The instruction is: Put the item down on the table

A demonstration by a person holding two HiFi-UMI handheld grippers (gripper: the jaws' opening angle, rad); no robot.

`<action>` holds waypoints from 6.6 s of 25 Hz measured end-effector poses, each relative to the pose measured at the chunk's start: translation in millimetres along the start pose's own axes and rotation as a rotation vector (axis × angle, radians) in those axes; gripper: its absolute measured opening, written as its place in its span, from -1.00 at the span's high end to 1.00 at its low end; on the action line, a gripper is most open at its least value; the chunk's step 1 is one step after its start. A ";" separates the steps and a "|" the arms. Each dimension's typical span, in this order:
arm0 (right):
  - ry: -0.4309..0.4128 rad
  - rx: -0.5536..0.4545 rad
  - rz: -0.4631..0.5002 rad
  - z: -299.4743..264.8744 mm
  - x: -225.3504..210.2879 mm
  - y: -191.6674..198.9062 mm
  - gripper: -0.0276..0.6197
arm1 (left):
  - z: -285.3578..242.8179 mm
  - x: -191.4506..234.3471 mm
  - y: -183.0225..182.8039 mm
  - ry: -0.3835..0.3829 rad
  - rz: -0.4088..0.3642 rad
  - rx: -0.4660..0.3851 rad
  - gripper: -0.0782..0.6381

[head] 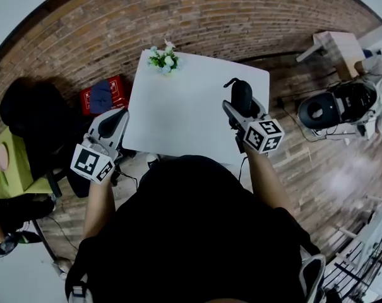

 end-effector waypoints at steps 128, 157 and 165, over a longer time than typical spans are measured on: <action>-0.040 0.552 -0.137 -147.3 -25.7 227.1 -0.22 | -11.1 72.7 32.1 -0.078 0.022 0.216 0.74; -0.072 0.694 -0.105 -170.9 -33.5 282.4 -0.22 | -24.2 73.9 38.5 -0.080 0.031 0.253 0.74; -0.061 0.722 -0.114 -173.5 -39.0 298.4 -0.22 | -23.7 78.0 39.9 -0.095 0.033 0.265 0.74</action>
Point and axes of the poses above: the fingertips, and each gripper's own axes: z backward along the fingers, x to its left, y out of its underside, the point moved 7 cm from there along z, backward along the fingers, and after that the axes turned 13 degrees about z, right-handed, at the moved point
